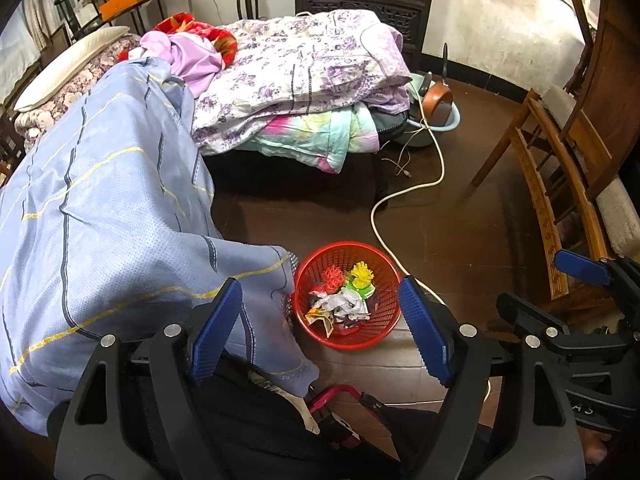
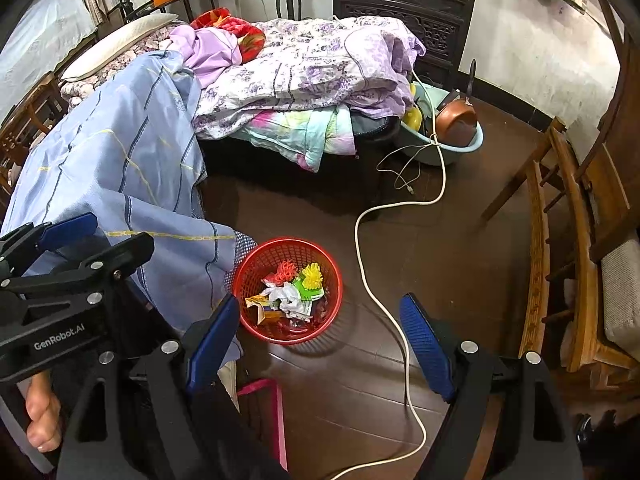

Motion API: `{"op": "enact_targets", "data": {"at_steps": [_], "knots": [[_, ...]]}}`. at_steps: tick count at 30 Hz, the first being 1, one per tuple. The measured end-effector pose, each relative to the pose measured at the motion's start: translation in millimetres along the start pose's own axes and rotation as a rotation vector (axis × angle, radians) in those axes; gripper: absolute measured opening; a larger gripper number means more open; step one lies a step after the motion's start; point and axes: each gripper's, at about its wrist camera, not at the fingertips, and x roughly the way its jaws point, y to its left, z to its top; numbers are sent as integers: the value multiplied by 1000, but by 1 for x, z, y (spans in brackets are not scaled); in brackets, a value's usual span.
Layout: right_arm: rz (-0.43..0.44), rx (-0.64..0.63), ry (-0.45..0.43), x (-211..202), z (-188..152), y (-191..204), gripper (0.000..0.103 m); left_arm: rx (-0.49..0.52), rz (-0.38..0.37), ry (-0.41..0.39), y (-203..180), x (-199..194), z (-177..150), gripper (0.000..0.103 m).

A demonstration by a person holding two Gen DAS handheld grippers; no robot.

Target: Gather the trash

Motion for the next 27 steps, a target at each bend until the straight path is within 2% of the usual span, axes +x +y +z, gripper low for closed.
{"op": "enact_targets", "data": {"at_steps": [27], "knots": [[3, 9, 31, 9, -4, -6, 81, 22, -1, 18, -7, 11, 2, 78]]}}
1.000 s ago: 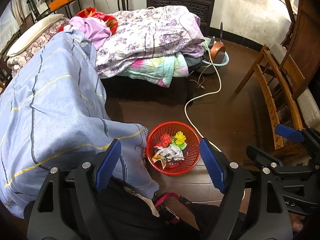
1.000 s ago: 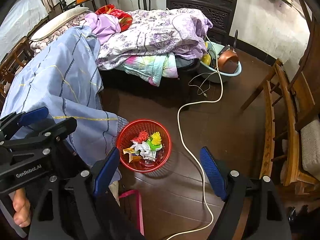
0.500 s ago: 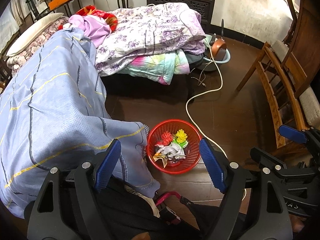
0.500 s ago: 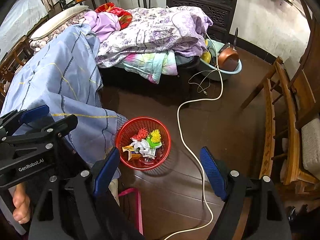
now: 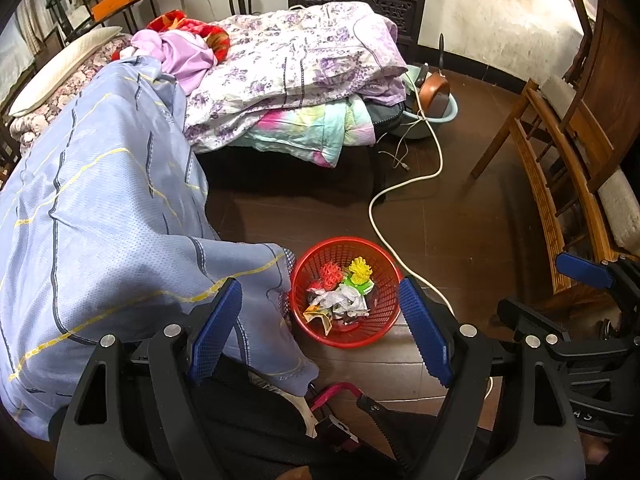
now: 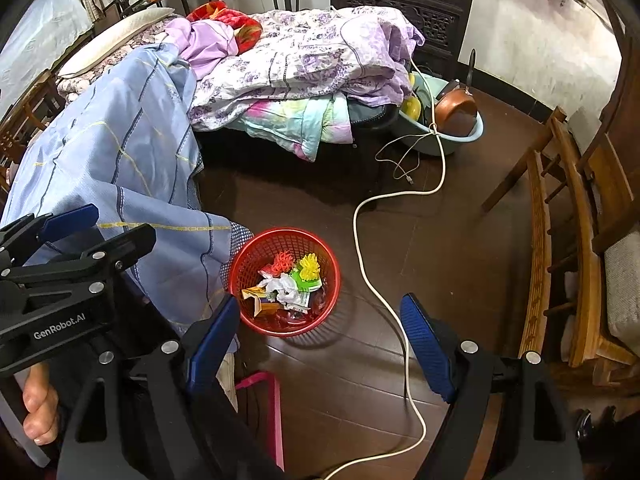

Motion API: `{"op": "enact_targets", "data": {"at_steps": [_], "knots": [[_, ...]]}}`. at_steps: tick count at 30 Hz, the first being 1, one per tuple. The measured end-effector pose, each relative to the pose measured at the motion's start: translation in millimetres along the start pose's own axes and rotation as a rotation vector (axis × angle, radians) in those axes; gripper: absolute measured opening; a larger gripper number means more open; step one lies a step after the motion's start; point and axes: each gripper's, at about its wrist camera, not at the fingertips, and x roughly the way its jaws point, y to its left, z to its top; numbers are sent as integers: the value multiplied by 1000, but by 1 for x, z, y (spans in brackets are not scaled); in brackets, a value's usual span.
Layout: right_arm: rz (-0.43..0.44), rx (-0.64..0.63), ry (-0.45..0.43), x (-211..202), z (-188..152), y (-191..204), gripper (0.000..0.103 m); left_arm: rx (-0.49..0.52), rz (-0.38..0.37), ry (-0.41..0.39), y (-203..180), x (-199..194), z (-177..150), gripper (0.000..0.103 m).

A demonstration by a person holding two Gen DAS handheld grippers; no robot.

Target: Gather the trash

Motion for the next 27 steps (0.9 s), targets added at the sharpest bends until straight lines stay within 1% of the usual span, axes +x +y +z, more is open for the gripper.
{"op": "enact_targets", "data": {"at_steps": [16, 27], "knots": [[-3, 1, 15, 6, -2, 0, 81, 18, -2, 18, -7, 6, 0, 78], [3, 5, 21, 7, -3, -2, 81, 17, 1, 15, -6, 6, 0, 78]]}}
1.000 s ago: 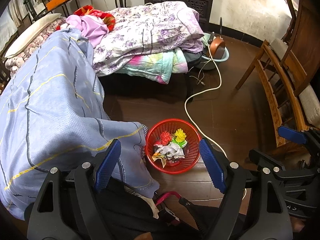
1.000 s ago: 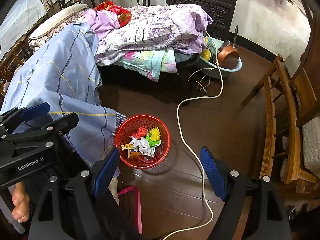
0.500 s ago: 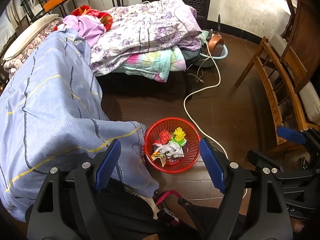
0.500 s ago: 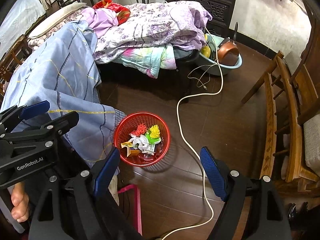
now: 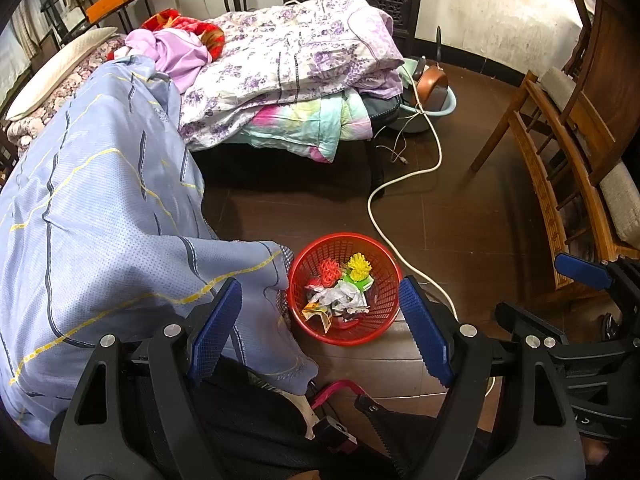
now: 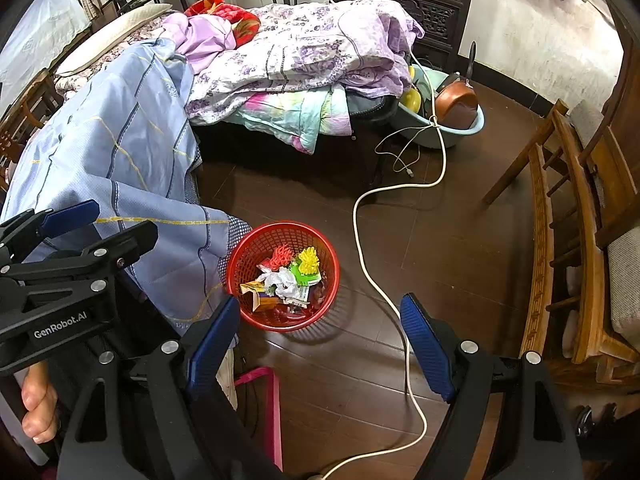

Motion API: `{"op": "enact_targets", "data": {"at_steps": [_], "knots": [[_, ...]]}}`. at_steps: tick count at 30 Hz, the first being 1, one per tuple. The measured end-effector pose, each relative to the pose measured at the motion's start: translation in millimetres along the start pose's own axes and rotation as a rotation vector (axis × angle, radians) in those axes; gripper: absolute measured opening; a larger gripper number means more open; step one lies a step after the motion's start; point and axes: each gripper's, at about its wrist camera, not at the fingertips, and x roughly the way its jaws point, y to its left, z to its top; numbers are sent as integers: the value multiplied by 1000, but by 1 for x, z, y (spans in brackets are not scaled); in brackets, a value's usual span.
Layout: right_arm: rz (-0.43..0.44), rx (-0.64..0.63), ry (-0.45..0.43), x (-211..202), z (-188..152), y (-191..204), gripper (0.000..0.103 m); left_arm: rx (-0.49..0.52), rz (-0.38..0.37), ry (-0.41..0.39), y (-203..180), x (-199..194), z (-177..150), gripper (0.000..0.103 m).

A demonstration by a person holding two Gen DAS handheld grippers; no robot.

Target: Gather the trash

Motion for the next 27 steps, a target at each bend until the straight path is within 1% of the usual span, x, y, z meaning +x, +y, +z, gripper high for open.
{"op": "enact_targets", "data": {"at_steps": [27], "knots": [[0, 0, 0, 0, 0, 0, 81, -7, -3, 8, 1, 2, -1, 78]]}}
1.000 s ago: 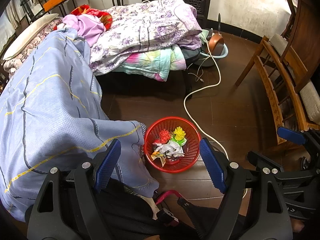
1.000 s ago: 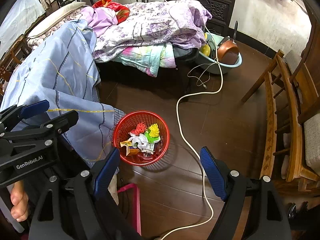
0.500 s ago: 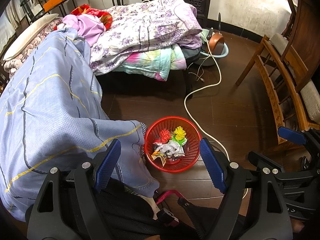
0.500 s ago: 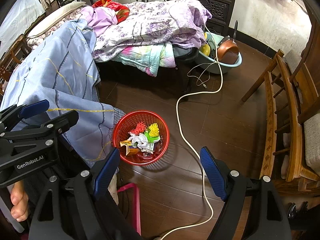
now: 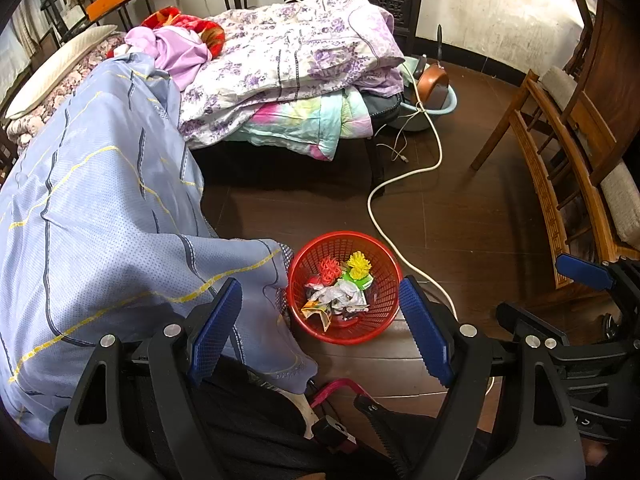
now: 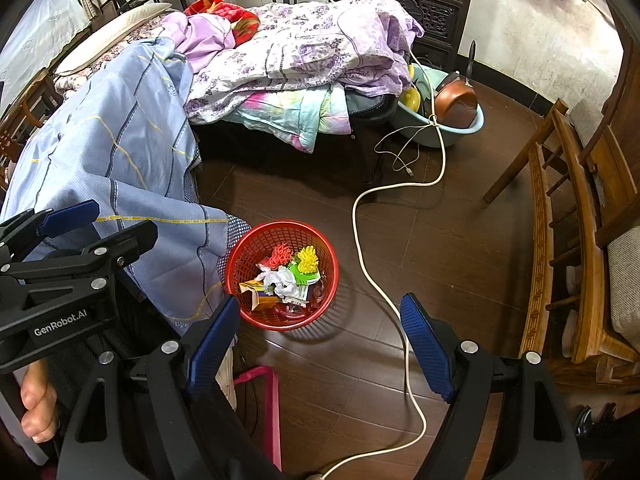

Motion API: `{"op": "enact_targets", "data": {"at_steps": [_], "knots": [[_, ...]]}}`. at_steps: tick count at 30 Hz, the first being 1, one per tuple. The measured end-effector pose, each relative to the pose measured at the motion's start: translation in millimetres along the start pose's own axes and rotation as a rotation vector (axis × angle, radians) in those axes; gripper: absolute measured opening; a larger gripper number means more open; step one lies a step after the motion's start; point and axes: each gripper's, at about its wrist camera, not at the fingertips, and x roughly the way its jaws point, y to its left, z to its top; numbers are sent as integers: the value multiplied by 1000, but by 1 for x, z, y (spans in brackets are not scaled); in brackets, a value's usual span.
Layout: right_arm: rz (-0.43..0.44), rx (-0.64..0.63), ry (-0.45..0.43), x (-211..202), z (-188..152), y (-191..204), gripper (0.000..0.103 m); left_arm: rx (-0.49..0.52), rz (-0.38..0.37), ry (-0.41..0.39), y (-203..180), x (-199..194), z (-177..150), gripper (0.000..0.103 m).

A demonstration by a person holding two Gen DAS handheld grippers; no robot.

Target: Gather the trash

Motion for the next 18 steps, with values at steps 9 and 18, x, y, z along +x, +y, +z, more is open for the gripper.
{"op": "enact_targets", "data": {"at_steps": [9, 18], "knots": [[2, 2, 5, 3, -2, -3, 81, 1, -13, -18, 1, -3, 1, 78], [4, 3, 7, 3, -2, -3, 81, 9, -16, -11, -1, -6, 1, 78]]}}
